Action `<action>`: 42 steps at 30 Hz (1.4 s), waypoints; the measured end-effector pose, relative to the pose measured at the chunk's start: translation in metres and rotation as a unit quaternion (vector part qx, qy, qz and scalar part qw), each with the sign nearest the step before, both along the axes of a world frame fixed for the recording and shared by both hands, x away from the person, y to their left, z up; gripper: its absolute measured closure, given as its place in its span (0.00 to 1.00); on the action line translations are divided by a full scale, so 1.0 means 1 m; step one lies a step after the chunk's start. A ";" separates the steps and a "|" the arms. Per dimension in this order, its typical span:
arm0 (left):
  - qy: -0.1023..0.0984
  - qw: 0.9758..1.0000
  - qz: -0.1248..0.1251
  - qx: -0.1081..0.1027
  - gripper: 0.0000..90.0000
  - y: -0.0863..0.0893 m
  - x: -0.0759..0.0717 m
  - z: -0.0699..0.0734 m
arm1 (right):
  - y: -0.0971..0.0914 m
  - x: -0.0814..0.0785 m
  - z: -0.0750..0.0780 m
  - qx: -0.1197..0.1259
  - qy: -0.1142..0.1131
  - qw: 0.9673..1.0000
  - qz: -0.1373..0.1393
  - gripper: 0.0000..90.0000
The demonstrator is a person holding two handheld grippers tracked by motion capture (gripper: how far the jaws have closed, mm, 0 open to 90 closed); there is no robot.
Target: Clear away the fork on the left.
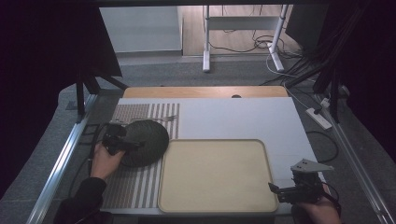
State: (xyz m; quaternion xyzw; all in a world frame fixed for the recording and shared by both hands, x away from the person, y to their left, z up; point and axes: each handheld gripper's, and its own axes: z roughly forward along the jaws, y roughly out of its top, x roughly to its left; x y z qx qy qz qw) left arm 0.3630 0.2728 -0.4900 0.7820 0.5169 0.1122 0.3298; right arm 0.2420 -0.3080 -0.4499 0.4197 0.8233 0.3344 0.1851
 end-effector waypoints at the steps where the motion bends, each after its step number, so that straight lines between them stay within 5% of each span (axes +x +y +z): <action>1: 0.002 1.000 0.004 -0.001 0.00 0.001 0.004 0.000 | 0.000 0.000 0.000 0.000 0.000 1.000 0.000 0.00; 23: 0.025 0.999 0.021 -0.013 0.00 0.014 0.079 -0.011 | -0.001 0.002 -0.001 0.003 0.007 1.000 -0.003 0.00; 33: 0.042 0.998 0.029 0.020 0.02 0.017 0.108 -0.015 | -0.001 0.002 -0.001 0.005 0.007 1.000 -0.003 0.00; 36: 0.051 0.998 0.033 0.008 0.18 0.023 0.116 -0.012 | -0.001 0.002 -0.001 0.003 0.008 1.000 -0.001 0.00; 40: 0.056 0.997 0.039 0.041 0.45 0.025 0.125 -0.010 | 0.000 0.001 -0.001 0.002 0.008 1.000 0.002 0.00; 42: 0.062 0.996 0.041 0.052 0.71 0.026 0.129 -0.012 | 0.000 0.001 -0.001 0.000 0.008 1.000 0.003 0.00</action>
